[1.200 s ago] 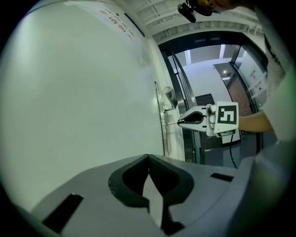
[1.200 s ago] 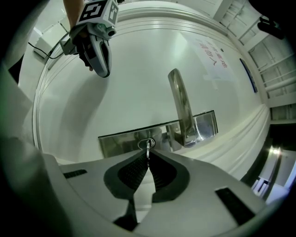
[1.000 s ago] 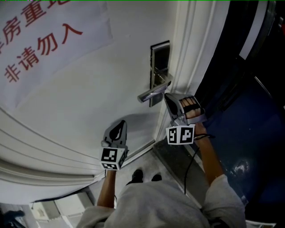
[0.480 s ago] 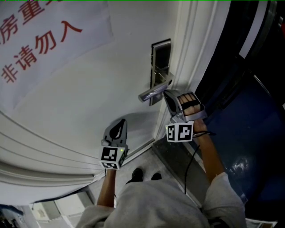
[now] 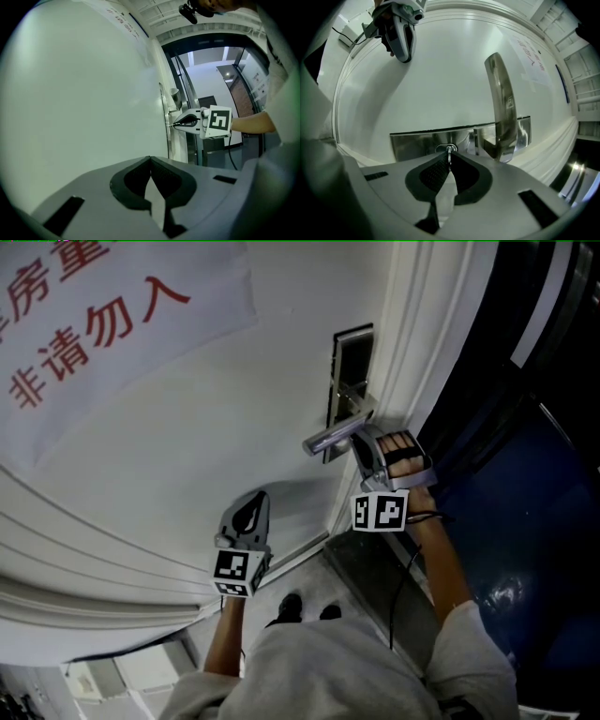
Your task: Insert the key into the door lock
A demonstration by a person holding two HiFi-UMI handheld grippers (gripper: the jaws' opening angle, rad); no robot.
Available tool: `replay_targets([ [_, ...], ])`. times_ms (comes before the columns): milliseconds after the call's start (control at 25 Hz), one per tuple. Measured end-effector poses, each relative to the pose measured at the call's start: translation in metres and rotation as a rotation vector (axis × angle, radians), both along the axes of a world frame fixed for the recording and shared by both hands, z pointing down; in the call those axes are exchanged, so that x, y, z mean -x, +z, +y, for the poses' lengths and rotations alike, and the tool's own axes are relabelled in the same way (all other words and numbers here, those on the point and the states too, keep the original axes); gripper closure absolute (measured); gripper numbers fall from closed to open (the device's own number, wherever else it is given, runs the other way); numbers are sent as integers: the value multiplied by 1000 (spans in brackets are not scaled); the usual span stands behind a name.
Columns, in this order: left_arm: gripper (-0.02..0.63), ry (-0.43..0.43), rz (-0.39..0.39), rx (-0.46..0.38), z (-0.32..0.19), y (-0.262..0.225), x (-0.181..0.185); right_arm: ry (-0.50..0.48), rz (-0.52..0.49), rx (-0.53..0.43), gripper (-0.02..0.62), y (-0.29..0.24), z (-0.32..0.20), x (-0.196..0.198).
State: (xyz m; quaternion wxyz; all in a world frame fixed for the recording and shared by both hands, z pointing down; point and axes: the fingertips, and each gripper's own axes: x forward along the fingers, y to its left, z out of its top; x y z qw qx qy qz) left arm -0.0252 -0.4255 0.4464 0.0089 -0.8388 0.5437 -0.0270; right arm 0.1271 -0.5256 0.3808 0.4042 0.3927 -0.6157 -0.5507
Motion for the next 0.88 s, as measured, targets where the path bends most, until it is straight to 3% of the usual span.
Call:
replay_targets([
  [680, 588, 24, -6, -7, -5, -3, -6, -22, -10, 8, 566, 2, -3, 3],
  [720, 588, 25, -6, -7, -5, -3, -7, -28, -8, 31, 558, 4, -2, 4],
  [800, 588, 24, -6, -10, -5, -4, -7, -32, -8, 83, 418, 10, -3, 4],
  [880, 588, 25, -6, -12, -5, -4, -7, -32, -16, 94, 416, 11, -2, 2],
])
